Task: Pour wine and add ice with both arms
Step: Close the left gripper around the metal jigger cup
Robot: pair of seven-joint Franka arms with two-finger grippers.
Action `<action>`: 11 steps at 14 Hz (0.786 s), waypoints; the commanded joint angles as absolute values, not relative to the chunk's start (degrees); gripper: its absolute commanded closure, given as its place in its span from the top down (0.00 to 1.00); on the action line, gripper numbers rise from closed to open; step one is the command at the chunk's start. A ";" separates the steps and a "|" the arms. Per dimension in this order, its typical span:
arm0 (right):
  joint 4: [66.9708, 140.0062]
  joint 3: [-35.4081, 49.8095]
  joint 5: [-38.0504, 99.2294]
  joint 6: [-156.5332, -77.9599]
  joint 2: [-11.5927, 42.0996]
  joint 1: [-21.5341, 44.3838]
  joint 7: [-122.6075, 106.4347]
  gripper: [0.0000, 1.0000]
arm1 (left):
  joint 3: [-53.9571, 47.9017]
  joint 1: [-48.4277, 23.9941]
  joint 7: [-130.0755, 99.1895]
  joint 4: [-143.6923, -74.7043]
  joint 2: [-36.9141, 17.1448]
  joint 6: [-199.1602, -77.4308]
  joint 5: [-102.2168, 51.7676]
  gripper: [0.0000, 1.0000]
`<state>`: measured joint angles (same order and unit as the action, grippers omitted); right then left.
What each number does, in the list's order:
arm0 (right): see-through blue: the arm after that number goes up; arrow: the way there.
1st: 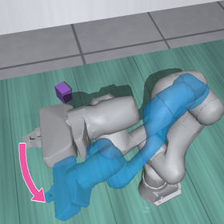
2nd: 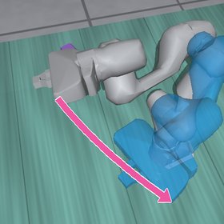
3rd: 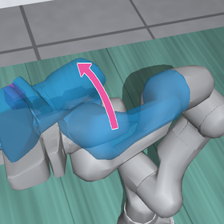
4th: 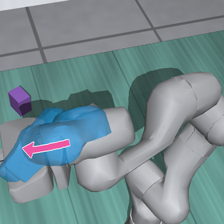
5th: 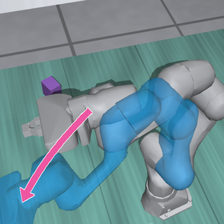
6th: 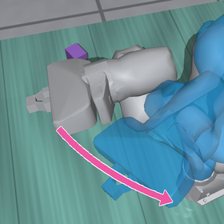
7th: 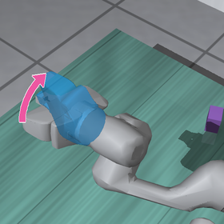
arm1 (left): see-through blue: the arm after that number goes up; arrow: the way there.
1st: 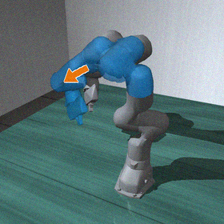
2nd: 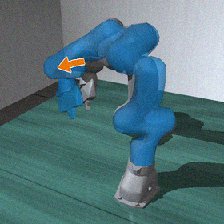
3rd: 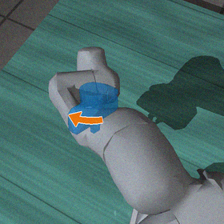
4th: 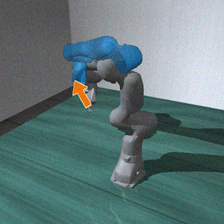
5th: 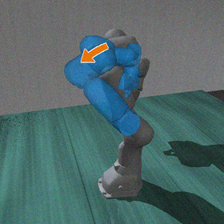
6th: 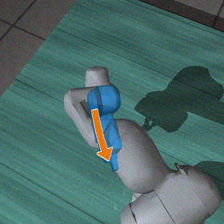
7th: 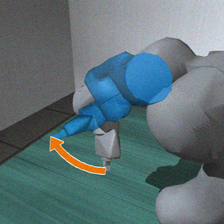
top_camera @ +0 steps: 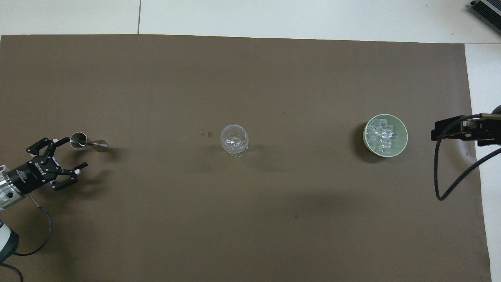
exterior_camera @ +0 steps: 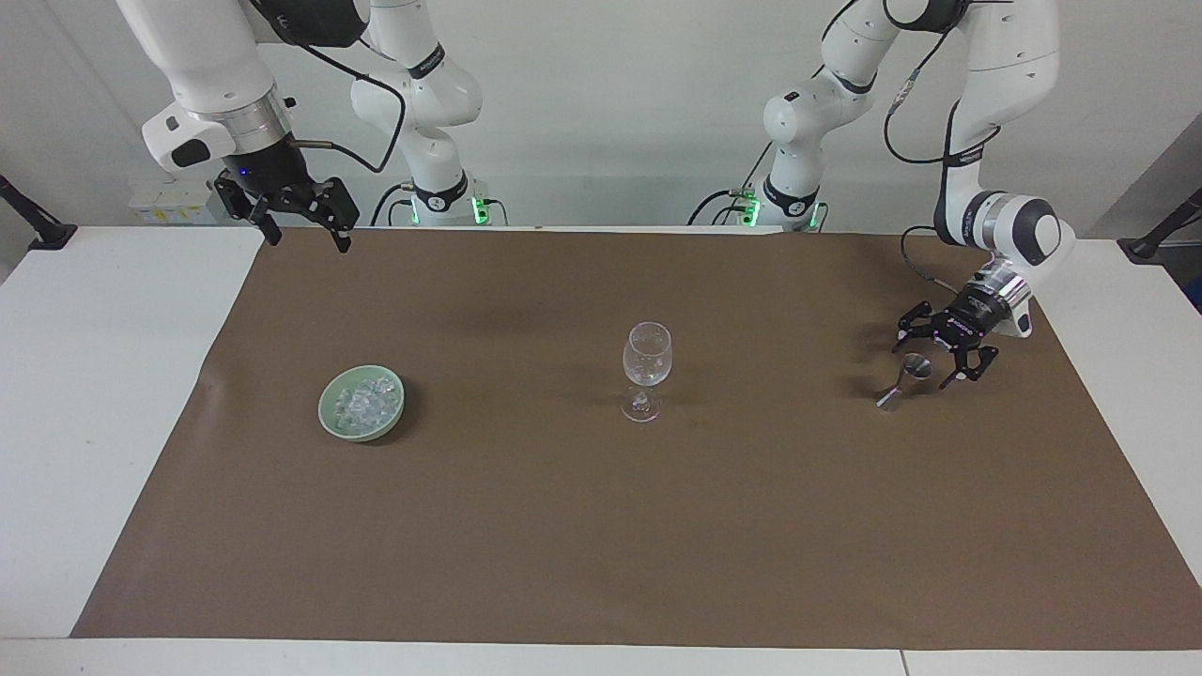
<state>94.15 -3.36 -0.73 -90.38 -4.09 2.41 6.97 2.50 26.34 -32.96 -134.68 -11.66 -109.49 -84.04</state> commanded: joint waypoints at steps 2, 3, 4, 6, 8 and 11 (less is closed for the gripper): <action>95.45 -3.34 0.18 -90.18 -5.45 2.11 5.10 1.00 | 3.16 24.79 -30.85 -135.61 -11.95 -109.25 -87.45 1.00; 95.45 -3.34 0.18 -90.18 -5.45 2.11 5.10 1.00 | 3.16 24.79 -30.76 -135.62 -12.21 -109.07 -87.80 1.00; 95.45 -3.34 0.18 -90.18 -5.45 2.11 5.10 1.00 | 3.16 24.79 -30.15 -135.62 -12.83 -109.07 -87.98 1.00; 95.45 -3.34 0.18 -90.18 -5.45 2.11 5.10 1.00 | 3.16 24.96 -28.22 -135.44 -14.32 -108.03 -88.94 1.00; 95.45 -3.34 0.18 -90.18 -5.45 2.11 5.10 1.00 | 3.16 25.13 -27.51 -135.44 -15.03 -107.49 -89.56 1.00; 95.45 -3.34 0.18 -90.18 -5.45 2.11 5.10 1.00 | 3.25 25.75 -25.58 -135.09 -16.52 -105.91 -90.17 1.00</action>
